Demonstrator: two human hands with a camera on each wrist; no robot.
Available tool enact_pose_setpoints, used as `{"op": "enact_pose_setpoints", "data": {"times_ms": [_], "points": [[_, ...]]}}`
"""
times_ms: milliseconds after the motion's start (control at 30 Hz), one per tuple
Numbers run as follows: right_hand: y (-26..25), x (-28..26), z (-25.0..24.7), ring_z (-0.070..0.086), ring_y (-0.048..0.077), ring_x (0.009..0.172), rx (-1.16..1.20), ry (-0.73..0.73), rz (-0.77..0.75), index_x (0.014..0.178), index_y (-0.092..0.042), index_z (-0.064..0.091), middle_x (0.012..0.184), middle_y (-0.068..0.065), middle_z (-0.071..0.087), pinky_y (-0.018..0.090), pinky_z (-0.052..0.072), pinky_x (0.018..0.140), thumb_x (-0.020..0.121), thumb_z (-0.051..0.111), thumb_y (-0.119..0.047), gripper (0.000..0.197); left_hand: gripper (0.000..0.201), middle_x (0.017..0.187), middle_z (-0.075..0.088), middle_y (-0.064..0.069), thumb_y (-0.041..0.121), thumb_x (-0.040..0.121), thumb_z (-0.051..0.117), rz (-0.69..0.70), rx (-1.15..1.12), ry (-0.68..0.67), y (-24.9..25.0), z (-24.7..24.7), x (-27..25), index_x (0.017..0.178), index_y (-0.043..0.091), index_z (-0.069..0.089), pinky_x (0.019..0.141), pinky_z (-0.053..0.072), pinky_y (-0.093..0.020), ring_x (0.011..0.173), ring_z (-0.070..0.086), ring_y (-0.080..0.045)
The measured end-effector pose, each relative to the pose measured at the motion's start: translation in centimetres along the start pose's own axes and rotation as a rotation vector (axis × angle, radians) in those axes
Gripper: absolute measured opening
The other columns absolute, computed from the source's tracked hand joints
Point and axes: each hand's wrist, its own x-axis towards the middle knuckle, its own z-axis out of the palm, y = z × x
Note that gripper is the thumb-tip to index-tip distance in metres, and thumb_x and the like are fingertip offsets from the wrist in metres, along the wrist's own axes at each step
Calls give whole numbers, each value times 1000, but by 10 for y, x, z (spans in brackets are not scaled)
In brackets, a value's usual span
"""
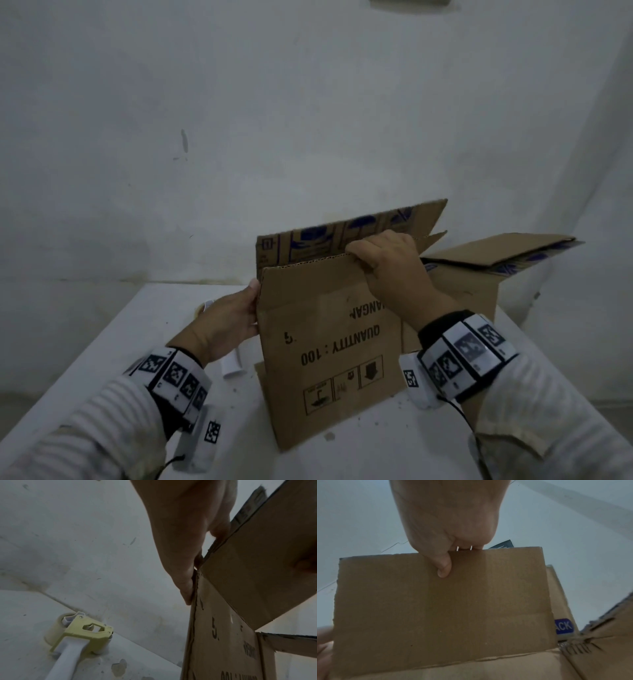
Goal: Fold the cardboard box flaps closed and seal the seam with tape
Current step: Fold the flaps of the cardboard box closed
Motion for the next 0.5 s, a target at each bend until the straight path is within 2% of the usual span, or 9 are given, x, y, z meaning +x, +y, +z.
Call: {"op": "enact_pose_setpoints", "data": {"times_ms": [67,133,200,233,300,367,400,500], "points": [[-1,-6,0,59,23,66,10,-26,2,85,-21,69,69,-6,67,25,15,67,71,67,-3,23,41,115,70,-5,37,102,30,-8,76,46,-1,-3,2,120,18,62,93,52,-36,106,66,-22],[-1,-13,1,59,22,65,5,-85,3,85,-22,71,68,-6,68,26,28,67,69,75,-2,26,35,121,67,-10,29,102,39,8,158,87,-3,-5,6,124,12,60,94,53,-36,111,64,-26],[1,-23,3,61,23,66,8,-192,6,88,-22,73,70,-5,71,27,42,62,67,76,0,31,31,117,67,-10,27,101,43,5,197,155,-4,-5,11,120,9,60,89,53,-35,108,64,-29],[0,-27,2,64,24,70,27,-270,3,92,-23,74,75,-3,73,30,50,63,69,74,0,33,28,114,66,-12,26,101,43,2,205,194,-4,-4,13,115,9,60,89,51,-36,105,63,-29],[-4,-33,-6,68,24,90,88,-452,3,108,-24,71,100,-1,75,38,56,78,79,65,-5,36,26,109,65,-21,27,100,44,1,238,274,-5,-6,20,105,10,63,92,50,-44,98,61,-31],[-12,-39,-15,60,22,112,76,-683,-1,127,-28,60,130,-5,63,37,49,96,89,55,-13,41,33,110,65,-27,33,98,46,-10,302,344,-11,-12,29,102,5,64,95,49,-53,99,64,-39],[-14,-43,-16,54,22,119,51,-779,-15,134,-30,52,140,-8,53,35,44,100,91,53,-18,45,35,108,65,-27,34,96,47,-21,320,368,-15,-16,36,100,3,64,95,49,-56,100,64,-41],[-21,-54,-10,34,24,133,28,-1045,37,146,-32,31,157,-5,24,35,33,110,89,59,-27,64,31,97,62,-26,31,97,47,-46,328,402,-16,-10,38,89,4,60,90,51,-52,88,62,-35]]}}
